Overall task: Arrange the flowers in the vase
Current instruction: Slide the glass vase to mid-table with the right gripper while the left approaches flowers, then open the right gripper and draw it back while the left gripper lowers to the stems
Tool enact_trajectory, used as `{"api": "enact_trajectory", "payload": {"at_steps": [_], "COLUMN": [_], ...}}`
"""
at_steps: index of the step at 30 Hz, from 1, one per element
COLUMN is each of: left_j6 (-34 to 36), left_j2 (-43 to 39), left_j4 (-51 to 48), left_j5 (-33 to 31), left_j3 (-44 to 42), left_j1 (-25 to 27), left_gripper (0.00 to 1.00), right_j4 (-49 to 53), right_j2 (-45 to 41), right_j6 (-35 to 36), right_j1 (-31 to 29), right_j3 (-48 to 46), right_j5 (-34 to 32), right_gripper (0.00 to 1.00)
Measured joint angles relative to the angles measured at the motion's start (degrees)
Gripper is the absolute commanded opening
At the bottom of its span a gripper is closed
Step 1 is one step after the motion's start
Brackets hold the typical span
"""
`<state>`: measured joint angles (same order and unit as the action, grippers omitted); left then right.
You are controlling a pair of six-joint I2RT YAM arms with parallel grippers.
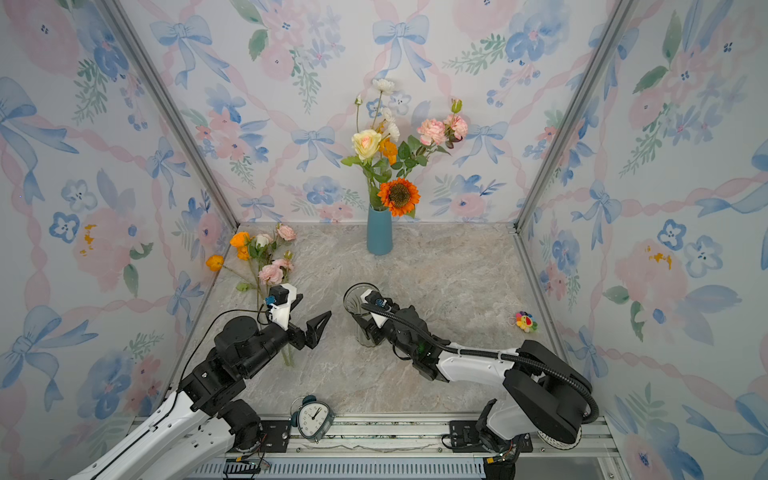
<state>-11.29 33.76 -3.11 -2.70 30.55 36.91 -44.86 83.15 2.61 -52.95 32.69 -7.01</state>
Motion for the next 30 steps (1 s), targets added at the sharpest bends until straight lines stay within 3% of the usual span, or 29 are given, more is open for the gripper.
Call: {"api": "enact_trajectory", "payload": {"at_steps": [4,10,15,18,24,30], "left_j6": [-0.4,-0.8,-1.0,-1.0,-1.0,-1.5], "left_j2": [0.2,0.2,0.2,0.2,0.2,1.6], "left_j4": [0.0,0.3,0.3,0.4,0.7,1.4], "left_j5": [-0.2,-0.5,-0.3,-0.3,-0.2,-0.5], "left_j3": [0.0,0.0,0.0,0.0,-0.2,-0.4], "left_j1": [-0.6,-1.5,-1.9,-2.1,-2.8,-3.5], "left_gripper": [0.98,0.98,0.98,0.98,0.98,0.98], "right_j4": [-4.0,-6.8,-9.6,-9.9,-7.1,2.6], "right_j2": [3.0,5.2,5.2,5.0,2.3,-7.5], "right_j6": [-0.2,-1.1,-1.2,-1.2,-1.0,-1.1], "right_j1": [0.0,0.0,0.0,0.0,0.0,0.0], "right_j3": [0.5,1.1,1.2,1.4,1.2,-1.9], "right_j5": [-1.0,-1.9,-3.7,-4.2,-3.9,-1.2], "right_gripper": [0.42,0.77,0.96,1.00,0.97,0.97]}}
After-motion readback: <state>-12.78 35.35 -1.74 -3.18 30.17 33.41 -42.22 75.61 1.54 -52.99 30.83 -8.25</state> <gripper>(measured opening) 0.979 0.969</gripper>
